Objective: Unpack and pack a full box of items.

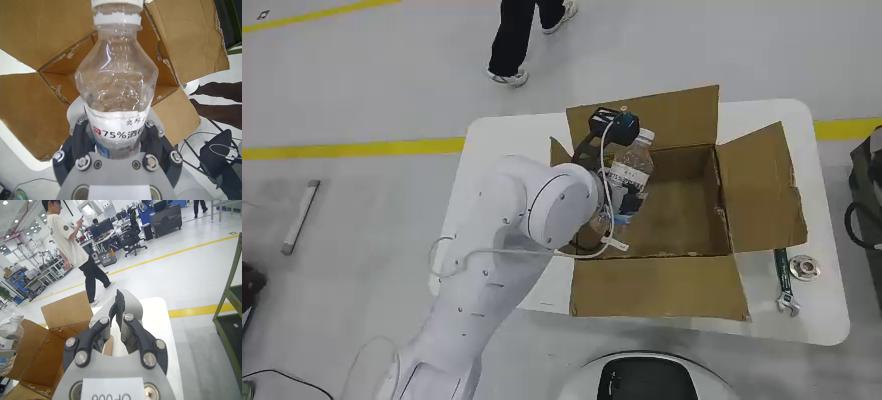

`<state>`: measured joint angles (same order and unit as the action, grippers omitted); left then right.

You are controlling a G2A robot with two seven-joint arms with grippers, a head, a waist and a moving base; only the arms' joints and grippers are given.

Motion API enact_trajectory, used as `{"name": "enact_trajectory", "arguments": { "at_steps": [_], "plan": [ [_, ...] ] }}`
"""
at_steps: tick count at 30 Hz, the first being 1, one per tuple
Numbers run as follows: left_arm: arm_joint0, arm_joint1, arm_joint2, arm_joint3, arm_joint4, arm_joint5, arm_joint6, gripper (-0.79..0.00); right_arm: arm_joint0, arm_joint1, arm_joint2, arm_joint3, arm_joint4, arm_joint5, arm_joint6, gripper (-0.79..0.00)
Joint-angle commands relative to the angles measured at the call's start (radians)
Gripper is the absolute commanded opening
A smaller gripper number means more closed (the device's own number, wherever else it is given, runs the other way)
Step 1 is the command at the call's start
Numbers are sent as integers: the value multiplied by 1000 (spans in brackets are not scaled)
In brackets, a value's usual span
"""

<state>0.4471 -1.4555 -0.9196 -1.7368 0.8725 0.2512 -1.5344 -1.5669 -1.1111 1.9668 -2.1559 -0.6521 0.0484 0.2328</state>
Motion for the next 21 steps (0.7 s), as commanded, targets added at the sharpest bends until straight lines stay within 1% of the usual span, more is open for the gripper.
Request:
{"name": "enact_trajectory", "arguments": {
  "at_steps": [1, 3, 4, 7, 10, 13, 15, 18, 21],
  "plan": [
    [0, 0, 0, 0, 0, 0, 0, -785, 0, 0, 0, 0, 0, 0, 0, -785],
    [5, 0, -1, 1, -2, -1, 8, -785, 0, 0, 0, 0, 0, 0, 0, -785],
    [24, 0, -10, 0, -25, 0, 36, -785, 0, 0, 0, 0, 0, 0, 0, -785],
    [47, 1, -25, -6, -54, 17, 72, -785, 0, 0, 0, 0, 0, 0, 0, -785],
    [43, -9, -6, 3, -102, 42, 106, -785, 0, 0, 0, 0, 0, 0, 0, -785],
    [20, -27, 30, 53, -163, 103, 143, -785, 0, 0, 0, 0, 0, 0, 0, -785],
    [-5, -44, 61, 101, -224, 143, 171, -785, 0, 0, 0, 0, 0, 0, 0, -785],
    [-42, -63, 102, 165, -260, 171, 198, -785, 0, 0, 0, 0, 0, 0, 0, -785],
    [-61, -76, 119, 221, -301, 184, 223, -785, 0, 0, 0, 0, 0, 0, 0, -785]
  ]
}}
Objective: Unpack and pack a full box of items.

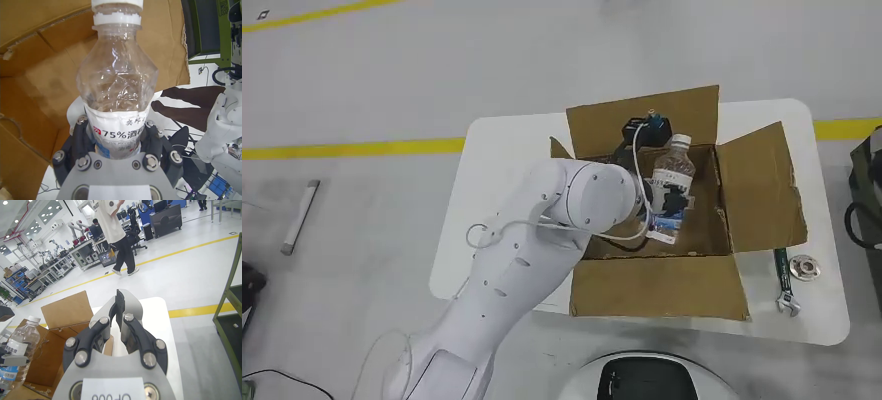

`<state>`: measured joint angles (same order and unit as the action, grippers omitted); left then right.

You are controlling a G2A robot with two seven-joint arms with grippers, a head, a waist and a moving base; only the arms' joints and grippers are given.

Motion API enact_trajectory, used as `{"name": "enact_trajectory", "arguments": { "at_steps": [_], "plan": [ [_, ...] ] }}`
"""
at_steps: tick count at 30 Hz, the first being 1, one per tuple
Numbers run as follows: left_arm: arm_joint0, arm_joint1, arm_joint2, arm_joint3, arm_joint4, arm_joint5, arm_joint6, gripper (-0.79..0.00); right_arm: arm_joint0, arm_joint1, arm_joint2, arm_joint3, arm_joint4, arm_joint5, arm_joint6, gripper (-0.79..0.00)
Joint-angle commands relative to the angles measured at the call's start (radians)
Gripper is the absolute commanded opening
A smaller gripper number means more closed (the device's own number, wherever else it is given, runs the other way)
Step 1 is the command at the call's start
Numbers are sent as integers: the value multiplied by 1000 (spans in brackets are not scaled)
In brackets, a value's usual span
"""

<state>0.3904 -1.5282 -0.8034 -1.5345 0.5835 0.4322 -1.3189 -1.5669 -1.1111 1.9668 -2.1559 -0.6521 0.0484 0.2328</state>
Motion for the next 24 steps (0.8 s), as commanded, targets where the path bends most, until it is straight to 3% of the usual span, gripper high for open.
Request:
{"name": "enact_trajectory", "arguments": {
  "at_steps": [1, 10, 24],
  "plan": [
    [-10, -6, 4, 43, -20, 11, 15, -785, 0, 0, 0, 0, 0, 0, 0, -785],
    [-6, -15, -22, 161, -100, 85, 44, -785, 0, 0, 0, 0, 0, 0, 0, -785],
    [23, -11, -42, 175, -131, 120, 55, -785, 0, 0, 0, 0, 0, 0, 0, -785]
  ]
}}
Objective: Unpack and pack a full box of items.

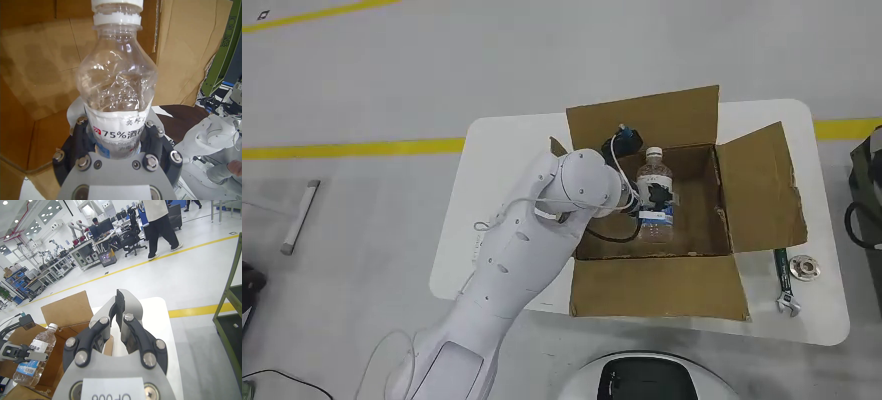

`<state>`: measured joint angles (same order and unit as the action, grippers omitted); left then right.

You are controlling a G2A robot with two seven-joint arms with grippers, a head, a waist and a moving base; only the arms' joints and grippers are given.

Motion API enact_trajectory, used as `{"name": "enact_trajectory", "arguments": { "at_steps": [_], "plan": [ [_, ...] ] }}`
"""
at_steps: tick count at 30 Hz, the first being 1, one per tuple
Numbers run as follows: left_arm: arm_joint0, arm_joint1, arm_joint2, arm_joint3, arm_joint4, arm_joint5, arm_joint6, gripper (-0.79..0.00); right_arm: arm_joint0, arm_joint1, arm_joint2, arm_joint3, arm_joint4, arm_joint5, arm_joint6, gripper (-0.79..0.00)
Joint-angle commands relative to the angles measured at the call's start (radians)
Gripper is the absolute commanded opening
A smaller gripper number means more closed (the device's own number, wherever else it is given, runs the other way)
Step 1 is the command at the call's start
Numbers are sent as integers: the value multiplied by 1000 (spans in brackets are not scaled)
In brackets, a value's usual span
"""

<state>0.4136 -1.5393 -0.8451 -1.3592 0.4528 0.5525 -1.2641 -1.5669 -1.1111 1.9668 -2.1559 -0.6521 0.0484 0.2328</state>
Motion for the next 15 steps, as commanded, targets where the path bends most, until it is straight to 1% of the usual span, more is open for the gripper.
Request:
{"name": "enact_trajectory", "arguments": {
  "at_steps": [1, 4, 6, 8, 11, 15],
  "plan": [
    [0, 0, 0, 0, 0, 0, 0, -785, 0, 0, 0, 0, 0, 0, 0, -785],
    [0, 0, 0, 0, 0, 0, 0, -785, 0, 0, 0, 0, 0, 0, 0, -785],
    [21, 1, -3, -2, -1, 0, 37, -785, 0, 0, 0, 0, 0, 0, 0, -785],
    [34, 1, -1, -8, -7, 5, 42, -785, 0, 0, 0, 0, 0, 0, 0, -785],
    [47, 2, 2, -4, -2, 54, 50, -785, 0, 0, 0, 0, 0, 0, 0, -785],
    [58, 3, 13, 28, -13, 92, 88, -785, 0, 0, 0, 0, 0, 0, 0, -785]
  ]
}}
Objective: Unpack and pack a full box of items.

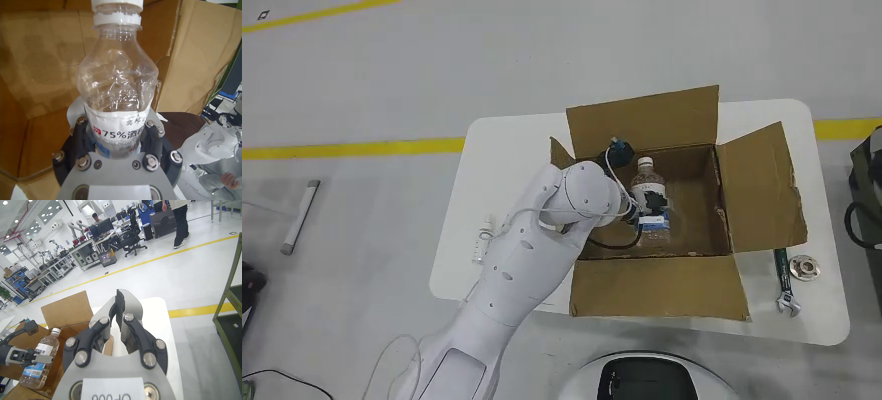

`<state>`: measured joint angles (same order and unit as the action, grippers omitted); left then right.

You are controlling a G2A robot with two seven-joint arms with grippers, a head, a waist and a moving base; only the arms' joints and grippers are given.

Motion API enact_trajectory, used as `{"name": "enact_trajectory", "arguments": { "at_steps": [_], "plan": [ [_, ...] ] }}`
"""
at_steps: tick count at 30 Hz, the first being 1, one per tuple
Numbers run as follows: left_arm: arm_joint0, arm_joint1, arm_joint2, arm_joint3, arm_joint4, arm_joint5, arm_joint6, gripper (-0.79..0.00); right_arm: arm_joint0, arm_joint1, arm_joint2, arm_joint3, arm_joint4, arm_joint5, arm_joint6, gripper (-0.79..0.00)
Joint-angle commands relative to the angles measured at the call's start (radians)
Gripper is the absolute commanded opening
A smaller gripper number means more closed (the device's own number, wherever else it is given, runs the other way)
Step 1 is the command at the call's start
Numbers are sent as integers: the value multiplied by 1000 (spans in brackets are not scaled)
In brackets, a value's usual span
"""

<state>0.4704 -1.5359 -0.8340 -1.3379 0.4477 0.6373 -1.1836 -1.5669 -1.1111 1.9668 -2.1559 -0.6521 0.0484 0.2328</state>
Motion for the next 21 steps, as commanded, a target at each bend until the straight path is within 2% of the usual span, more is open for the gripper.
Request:
{"name": "enact_trajectory", "arguments": {
  "at_steps": [1, 11, 16, 21],
  "plan": [
    [5, 1, 4, 22, -20, 17, 18, -785, 0, 0, 0, 0, 0, 0, 0, -785],
    [-52, 0, 110, 166, -89, 100, 101, -785, 0, 0, 0, 0, 0, 0, 0, -785],
    [-117, -3, 217, 237, -112, 139, 140, -785, 0, 0, 0, 0, 0, 0, 0, -785],
    [-185, -8, 314, 296, -221, 159, 160, -785, 0, 0, 0, 0, 0, 0, 0, -785]
  ]
}}
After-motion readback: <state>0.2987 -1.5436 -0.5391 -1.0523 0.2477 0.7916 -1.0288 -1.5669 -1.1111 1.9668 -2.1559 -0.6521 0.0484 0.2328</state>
